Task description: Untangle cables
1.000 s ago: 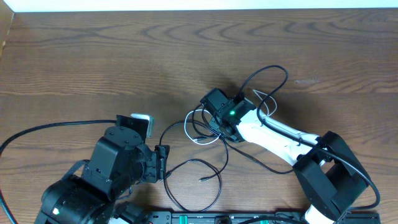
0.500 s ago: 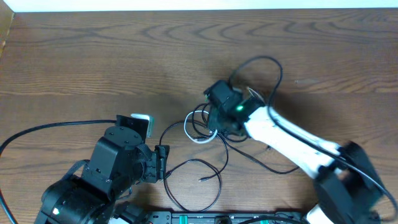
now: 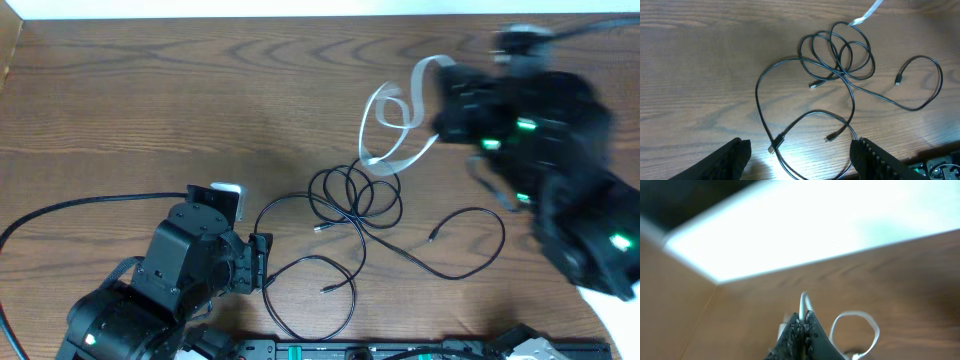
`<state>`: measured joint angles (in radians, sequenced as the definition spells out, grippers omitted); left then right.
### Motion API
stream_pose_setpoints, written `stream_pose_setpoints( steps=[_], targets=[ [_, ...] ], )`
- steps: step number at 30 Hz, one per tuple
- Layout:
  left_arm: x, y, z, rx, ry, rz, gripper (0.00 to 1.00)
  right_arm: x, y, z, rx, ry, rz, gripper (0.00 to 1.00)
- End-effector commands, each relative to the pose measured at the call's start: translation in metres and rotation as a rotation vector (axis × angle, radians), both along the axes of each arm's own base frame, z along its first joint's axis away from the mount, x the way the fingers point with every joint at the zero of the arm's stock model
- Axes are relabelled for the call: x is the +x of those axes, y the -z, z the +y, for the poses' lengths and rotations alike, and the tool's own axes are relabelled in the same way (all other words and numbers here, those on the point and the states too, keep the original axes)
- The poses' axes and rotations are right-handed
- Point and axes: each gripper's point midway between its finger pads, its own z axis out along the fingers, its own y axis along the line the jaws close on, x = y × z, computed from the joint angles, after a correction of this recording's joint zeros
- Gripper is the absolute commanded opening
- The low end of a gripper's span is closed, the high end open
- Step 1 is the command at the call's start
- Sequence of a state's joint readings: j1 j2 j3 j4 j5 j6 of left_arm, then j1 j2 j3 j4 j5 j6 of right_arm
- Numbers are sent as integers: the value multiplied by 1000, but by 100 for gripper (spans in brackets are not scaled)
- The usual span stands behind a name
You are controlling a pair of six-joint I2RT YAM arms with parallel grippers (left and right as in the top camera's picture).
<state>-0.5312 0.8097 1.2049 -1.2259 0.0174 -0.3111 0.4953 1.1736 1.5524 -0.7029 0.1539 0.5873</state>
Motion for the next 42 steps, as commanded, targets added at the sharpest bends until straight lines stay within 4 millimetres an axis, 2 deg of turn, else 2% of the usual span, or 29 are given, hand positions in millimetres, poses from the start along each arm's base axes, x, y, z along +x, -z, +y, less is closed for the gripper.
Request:
stream_pose_setpoints(
  steps=[1, 4, 10, 11, 16, 24, 27, 30, 33, 38, 42],
  targets=[
    [1, 2, 1, 4, -7, 4, 70, -6, -28, -77, -43, 274, -91, 2],
    [1, 2, 1, 4, -7, 4, 70, -12, -36, -121, -47, 421, -115, 2],
    [1, 2, 1, 4, -7, 4, 70, -15, -38, -199, -76, 683, -117, 1],
    [1, 2, 1, 4, -7, 4, 70, -14, -34, -218, -83, 745, -104, 1],
    [0, 2, 1, 4, -7, 5, 70, -2, -14, -274, -90, 890, -39, 1],
    [-3, 6, 3, 18, -7, 29, 70, 50, 30, -343, 46, 799, 31, 1],
    [-5, 9, 4, 27, -7, 44, 70, 56, 46, -377, 83, 813, 47, 1],
    [-6, 12, 5, 39, -7, 66, 70, 52, 59, -419, 115, 864, 45, 1],
    [-6, 15, 3, 39, -2, 81, 70, 45, 55, -445, 174, 872, 2, 1],
    [-4, 21, -4, 39, 15, 127, 70, 27, 45, -476, 187, 922, -61, 1],
    [0, 30, -10, 49, 24, 178, 69, 18, 60, -485, 206, 961, -9, 2]
  ],
)
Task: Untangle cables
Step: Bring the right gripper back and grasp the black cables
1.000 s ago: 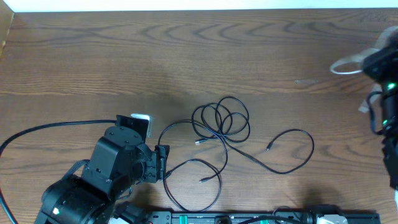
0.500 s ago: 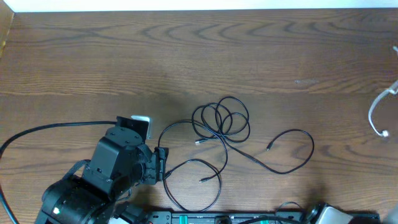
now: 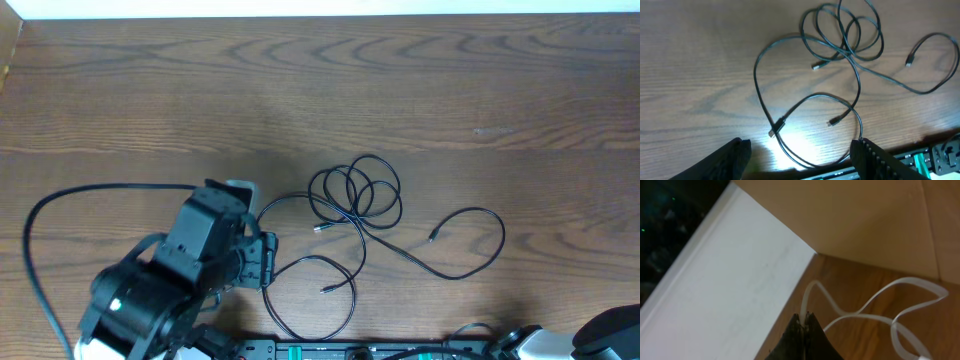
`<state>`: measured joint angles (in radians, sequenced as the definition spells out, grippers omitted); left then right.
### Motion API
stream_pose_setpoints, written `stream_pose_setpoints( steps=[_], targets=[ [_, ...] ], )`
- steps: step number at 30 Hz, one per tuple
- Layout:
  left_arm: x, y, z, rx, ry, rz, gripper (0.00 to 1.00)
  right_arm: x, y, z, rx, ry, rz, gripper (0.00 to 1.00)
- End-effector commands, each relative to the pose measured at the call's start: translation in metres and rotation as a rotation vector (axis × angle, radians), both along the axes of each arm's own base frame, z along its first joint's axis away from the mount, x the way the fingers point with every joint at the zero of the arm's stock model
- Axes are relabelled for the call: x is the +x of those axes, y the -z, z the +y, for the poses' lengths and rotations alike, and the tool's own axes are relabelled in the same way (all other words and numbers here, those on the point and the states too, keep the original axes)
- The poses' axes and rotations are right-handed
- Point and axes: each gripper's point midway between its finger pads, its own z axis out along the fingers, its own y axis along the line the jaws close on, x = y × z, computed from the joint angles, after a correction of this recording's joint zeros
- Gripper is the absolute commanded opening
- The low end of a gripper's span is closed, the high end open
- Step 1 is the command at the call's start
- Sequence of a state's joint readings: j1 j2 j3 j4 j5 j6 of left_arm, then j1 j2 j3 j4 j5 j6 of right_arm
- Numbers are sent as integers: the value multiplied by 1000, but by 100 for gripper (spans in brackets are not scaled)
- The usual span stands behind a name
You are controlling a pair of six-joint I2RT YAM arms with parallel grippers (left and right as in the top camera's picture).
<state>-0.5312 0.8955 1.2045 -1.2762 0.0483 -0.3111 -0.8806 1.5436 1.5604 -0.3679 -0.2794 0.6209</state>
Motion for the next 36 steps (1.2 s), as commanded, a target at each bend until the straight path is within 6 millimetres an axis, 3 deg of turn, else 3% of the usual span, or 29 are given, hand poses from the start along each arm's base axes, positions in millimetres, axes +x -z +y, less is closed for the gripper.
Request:
stream_pose_setpoints(
  steps=[1, 2, 4, 5, 7, 14, 21, 24, 29, 33, 36],
  targets=[
    [2, 10, -6, 6, 7, 58, 69, -1, 0, 1, 34, -8, 1, 3],
    [3, 11, -7, 8, 8, 66, 70, -1, 10, 1, 58, -5, 22, 15],
    [4, 13, -8, 13, 9, 77, 70, 0, 30, 1, 108, -2, 68, 48],
    [4, 14, -8, 15, 10, 81, 70, 1, 42, 2, 140, -4, 94, 71],
    [4, 14, -9, 8, 14, 87, 70, 1, 67, 3, 205, -5, 148, 99],
    [1, 12, -10, -4, 22, 77, 69, -6, 142, 18, 413, -20, 325, 99],
    [0, 10, -9, -9, 22, 69, 70, 9, 169, 76, 503, -241, 435, 99],
    [1, 9, -11, -18, 26, 65, 70, 28, 170, 122, 454, -449, 482, 99],
    [6, -8, -28, -99, 104, 1, 70, 53, 174, 227, 285, -882, 586, 99],
    [8, -26, -29, -128, 107, -57, 70, 53, 181, 304, 161, -1143, 683, 99],
    [7, -35, -26, -132, 98, -95, 70, 41, 189, 360, 65, -1313, 787, 99]
  ],
)
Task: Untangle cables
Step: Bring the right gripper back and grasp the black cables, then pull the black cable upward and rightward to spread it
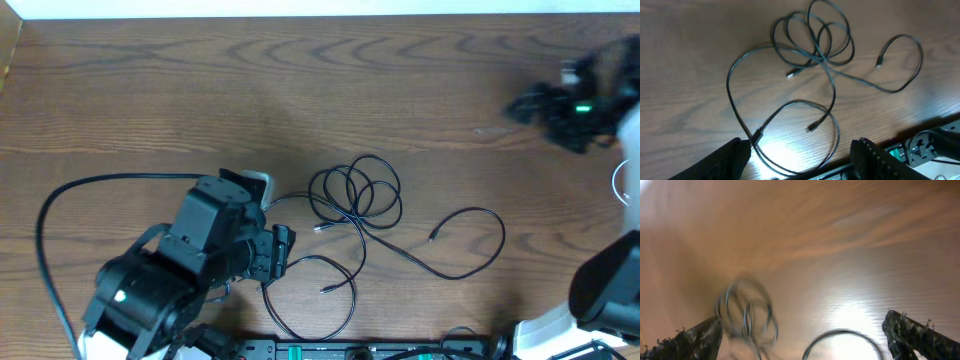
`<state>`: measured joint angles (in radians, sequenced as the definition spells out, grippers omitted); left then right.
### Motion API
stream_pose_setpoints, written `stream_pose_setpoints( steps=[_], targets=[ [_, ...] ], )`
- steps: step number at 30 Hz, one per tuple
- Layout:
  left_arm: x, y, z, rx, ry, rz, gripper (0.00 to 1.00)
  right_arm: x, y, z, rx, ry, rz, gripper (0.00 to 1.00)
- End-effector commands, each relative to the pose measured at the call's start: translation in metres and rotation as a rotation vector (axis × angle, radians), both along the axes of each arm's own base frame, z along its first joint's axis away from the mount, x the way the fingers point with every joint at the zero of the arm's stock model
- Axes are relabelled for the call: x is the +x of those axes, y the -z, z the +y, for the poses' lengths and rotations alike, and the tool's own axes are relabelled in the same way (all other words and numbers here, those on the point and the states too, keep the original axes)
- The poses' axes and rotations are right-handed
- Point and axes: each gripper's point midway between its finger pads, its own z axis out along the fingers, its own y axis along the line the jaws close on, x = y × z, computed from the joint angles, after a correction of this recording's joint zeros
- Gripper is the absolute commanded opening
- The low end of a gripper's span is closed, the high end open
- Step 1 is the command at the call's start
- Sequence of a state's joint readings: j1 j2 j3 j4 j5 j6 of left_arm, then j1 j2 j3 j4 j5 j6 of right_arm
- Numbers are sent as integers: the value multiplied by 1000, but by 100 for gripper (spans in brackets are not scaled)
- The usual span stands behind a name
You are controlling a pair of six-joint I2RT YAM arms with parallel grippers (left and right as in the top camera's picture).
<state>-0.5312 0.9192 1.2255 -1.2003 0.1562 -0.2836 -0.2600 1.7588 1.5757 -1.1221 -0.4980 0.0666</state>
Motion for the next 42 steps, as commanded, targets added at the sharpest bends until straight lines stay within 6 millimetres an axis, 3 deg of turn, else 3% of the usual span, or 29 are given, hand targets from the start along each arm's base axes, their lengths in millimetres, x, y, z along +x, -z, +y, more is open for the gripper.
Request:
stream_pose_setpoints(
  steps=[1, 5, 9, 12, 17, 25, 31, 38, 42],
  targets=[
    [-1, -23, 3, -25, 7, -80, 70, -10, 2, 53, -89, -291, -27, 99],
    [-6, -22, 12, -1, -10, -84, 70, -37, 13, 123, -153, -566, 2, 99],
    [-7, -18, 21, 41, -33, -82, 70, -62, 32, 169, -281, -791, 10, 99],
    [1, -18, 37, 117, -93, -119, 70, -72, 49, 189, -371, -863, 25, 99],
    [6, -19, 47, 165, -132, -147, 70, -87, 79, 227, -366, -922, 78, 99],
    [-1, -14, 50, 173, -141, -109, 70, -108, 137, 260, -374, -984, 201, 99],
    [-2, -13, 50, 172, -138, -105, 70, -115, 162, 281, -357, -993, 223, 92],
    [-2, -13, 49, 167, -134, -102, 70, -115, 165, 302, -332, -971, 183, 65],
    [-3, -13, 47, 161, -130, -98, 70, -113, 165, 303, -329, -935, 189, 33]
  ],
)
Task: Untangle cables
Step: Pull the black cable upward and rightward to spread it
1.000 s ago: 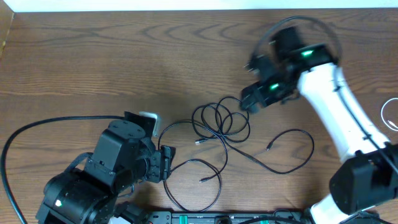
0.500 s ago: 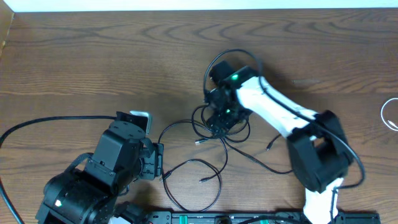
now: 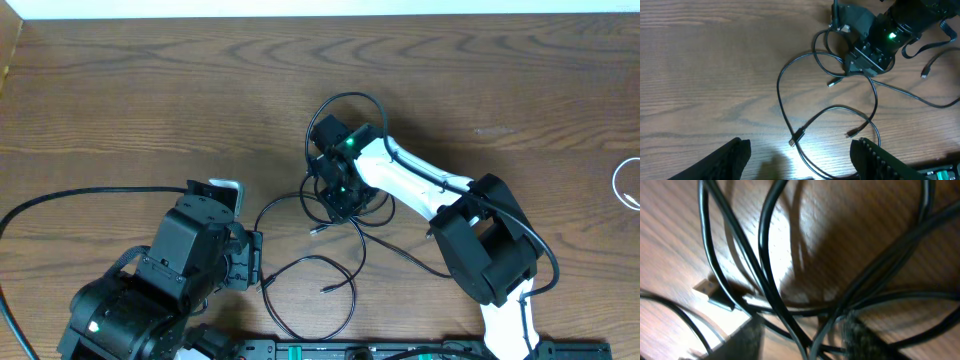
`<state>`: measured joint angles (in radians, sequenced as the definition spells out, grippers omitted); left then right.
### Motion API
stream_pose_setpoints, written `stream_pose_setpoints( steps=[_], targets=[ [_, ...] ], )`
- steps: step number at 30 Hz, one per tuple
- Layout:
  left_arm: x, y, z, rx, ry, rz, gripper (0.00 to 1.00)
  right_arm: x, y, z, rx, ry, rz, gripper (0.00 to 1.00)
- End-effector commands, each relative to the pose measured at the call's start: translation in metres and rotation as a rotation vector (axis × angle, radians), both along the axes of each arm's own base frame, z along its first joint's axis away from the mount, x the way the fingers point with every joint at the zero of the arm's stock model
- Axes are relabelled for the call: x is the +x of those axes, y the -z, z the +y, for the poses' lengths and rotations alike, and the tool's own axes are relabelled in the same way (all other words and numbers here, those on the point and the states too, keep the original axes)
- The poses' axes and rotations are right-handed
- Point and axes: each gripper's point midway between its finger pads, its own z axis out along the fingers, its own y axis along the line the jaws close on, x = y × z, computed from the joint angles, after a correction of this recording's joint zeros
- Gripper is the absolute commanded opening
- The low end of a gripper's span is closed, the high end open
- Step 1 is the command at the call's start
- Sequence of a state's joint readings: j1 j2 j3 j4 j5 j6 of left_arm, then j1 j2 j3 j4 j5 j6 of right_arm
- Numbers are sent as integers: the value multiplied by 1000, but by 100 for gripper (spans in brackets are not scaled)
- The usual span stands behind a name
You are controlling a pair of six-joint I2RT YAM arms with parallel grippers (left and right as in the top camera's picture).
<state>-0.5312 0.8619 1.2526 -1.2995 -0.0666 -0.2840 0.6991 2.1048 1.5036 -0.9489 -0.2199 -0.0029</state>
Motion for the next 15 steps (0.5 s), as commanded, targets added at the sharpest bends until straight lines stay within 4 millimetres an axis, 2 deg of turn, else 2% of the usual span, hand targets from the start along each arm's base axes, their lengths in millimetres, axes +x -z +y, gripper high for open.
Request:
stream_pose_setpoints(
  steps=[1, 2, 3, 6, 9, 13, 14, 15],
  targets=[
    [1, -6, 0, -8, -3, -16, 70, -3, 5, 2, -6, 49, 25, 21],
    [1, -6, 0, -8, -3, -16, 70, -2, 5, 2, -6, 61, 25, 5],
    [1, -6, 0, -8, -3, -16, 70, -2, 5, 3, -6, 74, 25, 1],
    [1, -6, 0, -8, -3, -16, 70, 3, 2, 2, -10, 133, 20, 1],
    [1, -6, 1, -8, -3, -16, 70, 18, -15, -6, -21, 217, -17, 1],
    [0, -6, 1, -6, -3, -13, 70, 48, -70, -12, 61, 277, -103, 1],
    [0, -6, 1, -6, -3, -13, 70, 56, -89, -15, 88, 292, -133, 1],
    [0, -6, 1, -6, -3, -14, 70, 64, -115, -19, 126, 311, -177, 1]
  ],
)
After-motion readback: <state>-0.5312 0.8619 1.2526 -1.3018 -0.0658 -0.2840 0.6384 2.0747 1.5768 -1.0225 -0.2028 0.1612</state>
